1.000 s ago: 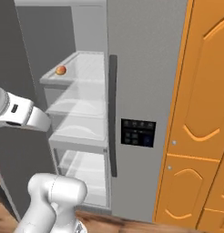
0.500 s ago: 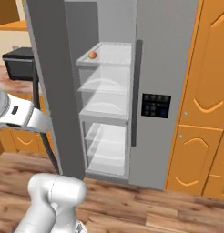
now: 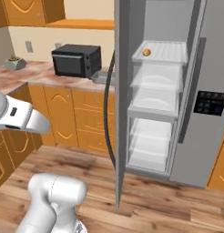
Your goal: Pick the mango and tangerine from the fridge and place them inside the tupperware on the counter.
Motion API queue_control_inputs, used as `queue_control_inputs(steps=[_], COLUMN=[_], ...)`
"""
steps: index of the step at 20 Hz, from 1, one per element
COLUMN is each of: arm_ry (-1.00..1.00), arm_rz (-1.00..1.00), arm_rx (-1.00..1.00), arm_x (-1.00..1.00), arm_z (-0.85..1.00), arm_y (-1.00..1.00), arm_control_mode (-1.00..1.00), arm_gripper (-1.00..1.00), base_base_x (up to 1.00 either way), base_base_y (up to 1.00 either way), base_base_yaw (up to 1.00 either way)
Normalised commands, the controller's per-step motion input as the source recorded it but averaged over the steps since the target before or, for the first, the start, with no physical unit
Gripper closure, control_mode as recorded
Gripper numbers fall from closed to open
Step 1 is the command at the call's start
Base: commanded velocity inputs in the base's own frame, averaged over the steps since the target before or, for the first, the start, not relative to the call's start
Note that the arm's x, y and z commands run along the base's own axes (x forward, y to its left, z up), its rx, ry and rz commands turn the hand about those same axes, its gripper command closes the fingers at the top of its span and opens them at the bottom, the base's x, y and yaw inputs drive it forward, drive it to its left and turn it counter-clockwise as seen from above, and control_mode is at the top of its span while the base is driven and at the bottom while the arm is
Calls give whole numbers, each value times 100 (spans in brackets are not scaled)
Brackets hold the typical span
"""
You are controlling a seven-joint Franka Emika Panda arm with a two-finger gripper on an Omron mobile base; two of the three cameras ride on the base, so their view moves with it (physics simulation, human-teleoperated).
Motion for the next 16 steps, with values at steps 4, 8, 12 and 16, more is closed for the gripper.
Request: queue_control_inputs(steps=[4, 8, 12, 16], arm_ry=[0, 0, 0, 0], arm_rz=[0, 0, 0, 0], arm_rx=[0, 0, 0, 0], arm_x=[0, 0, 0, 0], arm_z=[0, 0, 0, 0], arm_y=[0, 0, 0, 0], arm_control_mode=[100, 100, 100, 100], arm_gripper=[100, 100, 100, 100], base_base_x=[47, 92, 100, 100], base_base_y=[100, 100, 70, 39], base_base_yaw=[0, -6, -19, -29])
